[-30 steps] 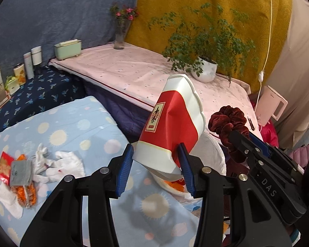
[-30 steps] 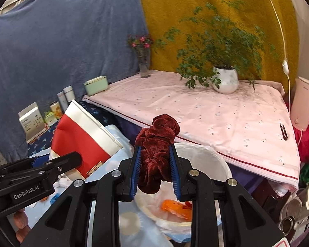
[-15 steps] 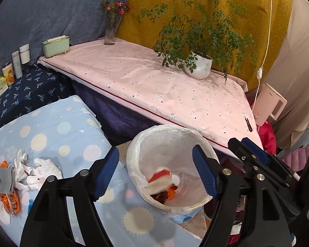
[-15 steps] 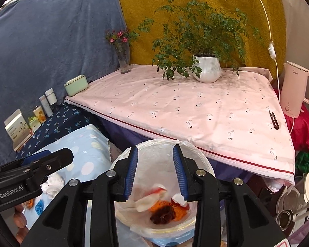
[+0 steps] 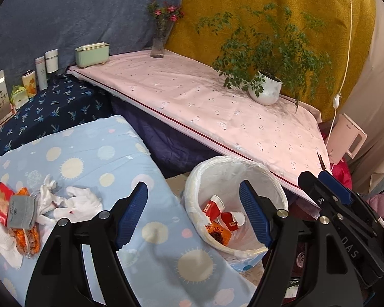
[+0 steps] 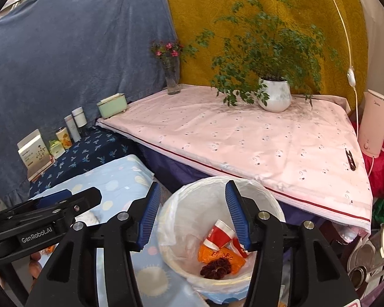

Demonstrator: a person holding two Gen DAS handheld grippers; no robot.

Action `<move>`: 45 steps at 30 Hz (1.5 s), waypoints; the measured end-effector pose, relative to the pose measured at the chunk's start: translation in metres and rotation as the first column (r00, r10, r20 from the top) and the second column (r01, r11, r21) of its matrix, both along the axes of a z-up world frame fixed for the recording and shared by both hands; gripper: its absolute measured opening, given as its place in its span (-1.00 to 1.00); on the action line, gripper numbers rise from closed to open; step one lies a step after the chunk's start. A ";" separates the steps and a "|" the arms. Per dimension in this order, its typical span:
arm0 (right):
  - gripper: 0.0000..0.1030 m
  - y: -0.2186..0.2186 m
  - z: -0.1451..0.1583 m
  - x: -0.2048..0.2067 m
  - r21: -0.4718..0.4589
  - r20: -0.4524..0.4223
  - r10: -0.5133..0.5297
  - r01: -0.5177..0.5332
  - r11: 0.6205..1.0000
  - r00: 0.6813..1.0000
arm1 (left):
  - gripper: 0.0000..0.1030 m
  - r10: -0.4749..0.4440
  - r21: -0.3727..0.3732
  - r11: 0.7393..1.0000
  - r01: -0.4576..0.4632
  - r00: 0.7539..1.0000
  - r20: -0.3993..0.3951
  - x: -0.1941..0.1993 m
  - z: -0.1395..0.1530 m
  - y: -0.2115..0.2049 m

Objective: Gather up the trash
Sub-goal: 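Carry the cup and scrunchie over the wastebasket and release both, then move both tools back over the table toward the tissue and tape measure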

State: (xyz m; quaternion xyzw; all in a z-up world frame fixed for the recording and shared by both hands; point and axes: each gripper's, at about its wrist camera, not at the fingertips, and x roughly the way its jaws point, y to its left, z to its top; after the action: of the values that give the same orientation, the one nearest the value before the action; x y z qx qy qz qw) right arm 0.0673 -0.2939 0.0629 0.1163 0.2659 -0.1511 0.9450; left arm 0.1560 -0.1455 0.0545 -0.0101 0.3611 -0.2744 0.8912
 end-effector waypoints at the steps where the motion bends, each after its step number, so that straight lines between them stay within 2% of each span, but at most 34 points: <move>1: 0.02 0.005 0.001 0.000 -0.002 0.002 0.008 -0.008 1.000 1.000 | 0.38 0.010 -0.004 1.000 -0.010 1.000 0.000 0.000 0.001 0.006; 4: 0.03 0.019 0.004 0.002 -0.005 0.005 0.036 -0.036 0.999 0.999 | 0.47 0.048 -0.020 0.999 -0.048 0.999 0.000 -0.001 0.002 0.023; 11: 0.04 0.055 0.007 0.009 -0.009 0.002 0.105 -0.105 0.994 0.994 | 0.47 0.123 -0.029 0.992 -0.123 0.992 0.010 -0.002 0.005 0.065; 14: 0.10 0.069 0.007 0.011 -0.009 0.004 0.129 -0.129 0.992 0.992 | 0.47 0.152 -0.031 0.988 -0.151 0.988 0.010 -0.002 0.005 0.080; 25: 0.13 0.130 -0.001 0.027 -0.005 -0.025 0.243 -0.243 0.970 0.970 | 0.47 0.272 -0.006 0.962 -0.272 0.962 0.024 -0.004 -0.003 0.140; 38: 0.13 0.210 -0.033 0.042 0.007 -0.111 0.380 -0.381 0.924 0.918 | 0.48 0.436 0.057 0.899 -0.434 0.899 -0.041 -0.001 -0.044 0.233; 41: 0.13 0.226 -0.044 0.047 0.017 -0.134 0.404 -0.406 0.914 0.905 | 0.59 0.481 0.073 0.876 -0.477 0.875 -0.060 -0.002 -0.055 0.256; 45: 0.13 0.246 -0.059 0.053 0.025 -0.164 0.430 -0.432 0.901 0.888 | 0.59 0.534 0.097 0.845 -0.526 0.841 -0.088 -0.002 -0.070 0.286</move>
State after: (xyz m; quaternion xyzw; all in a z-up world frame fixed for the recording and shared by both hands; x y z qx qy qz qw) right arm 0.1204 -0.0478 0.0041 0.0356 0.3618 0.0517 0.9301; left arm 0.1542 0.1410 -0.0157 -0.0942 0.4029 -0.0038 0.9104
